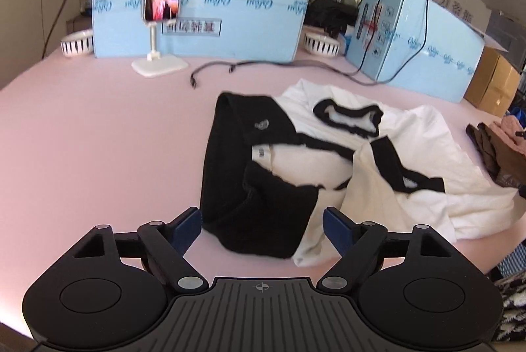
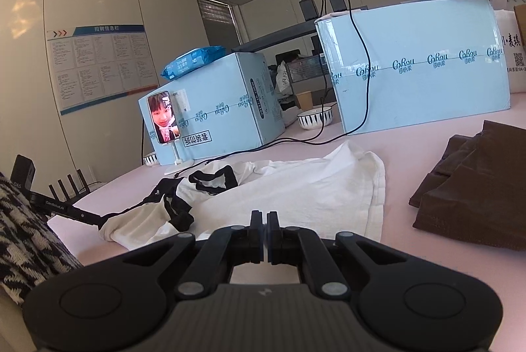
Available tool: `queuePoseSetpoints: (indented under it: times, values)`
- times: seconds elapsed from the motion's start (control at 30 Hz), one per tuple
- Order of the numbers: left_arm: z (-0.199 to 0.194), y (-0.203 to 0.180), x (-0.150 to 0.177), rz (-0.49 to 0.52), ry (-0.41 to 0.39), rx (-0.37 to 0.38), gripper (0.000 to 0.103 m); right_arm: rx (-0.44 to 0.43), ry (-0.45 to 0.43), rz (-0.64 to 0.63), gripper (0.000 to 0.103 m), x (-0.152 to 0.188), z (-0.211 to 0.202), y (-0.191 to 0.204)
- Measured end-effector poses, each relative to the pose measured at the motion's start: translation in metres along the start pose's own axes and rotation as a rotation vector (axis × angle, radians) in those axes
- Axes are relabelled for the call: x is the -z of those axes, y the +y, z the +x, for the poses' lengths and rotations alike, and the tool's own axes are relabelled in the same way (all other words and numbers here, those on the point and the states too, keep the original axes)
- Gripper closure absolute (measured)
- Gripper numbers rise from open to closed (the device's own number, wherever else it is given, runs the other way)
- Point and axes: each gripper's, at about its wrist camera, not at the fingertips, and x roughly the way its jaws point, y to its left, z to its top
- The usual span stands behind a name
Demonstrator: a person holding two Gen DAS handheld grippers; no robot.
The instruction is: Fold clothes
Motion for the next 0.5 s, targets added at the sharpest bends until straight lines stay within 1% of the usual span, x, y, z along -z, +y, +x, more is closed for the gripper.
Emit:
queuePoseSetpoints:
  times: [0.1,0.13,0.2,0.3,0.33,0.4,0.5]
  values:
    - [0.002,-0.003,-0.001,0.016,0.004,0.003,0.016,-0.004,0.022,0.001,0.101,0.005,0.002,0.001]
    - [0.002,-0.005,0.000,0.042,0.006,0.009,0.015,-0.004,0.025,0.002,0.101,0.006,0.002,0.002]
    - [0.004,-0.014,0.004,0.148,0.018,0.017,0.014,-0.001,0.021,0.011,0.101,0.007,0.001,0.002]
    - [0.015,-0.029,0.008,0.301,0.025,-0.030,0.014,0.001,0.024,0.031,0.101,0.008,0.000,0.000]
    - [0.020,-0.031,0.008,0.331,0.033,-0.039,0.014,0.003,0.027,0.036,0.101,0.008,0.000,-0.001]
    - [0.032,-0.031,0.008,0.325,0.059,-0.030,0.014,0.005,0.033,0.044,0.101,0.009,0.001,-0.001]
    - [0.040,-0.026,0.012,0.263,0.061,0.022,0.014,0.018,0.036,0.046,0.101,0.010,0.000,-0.001]
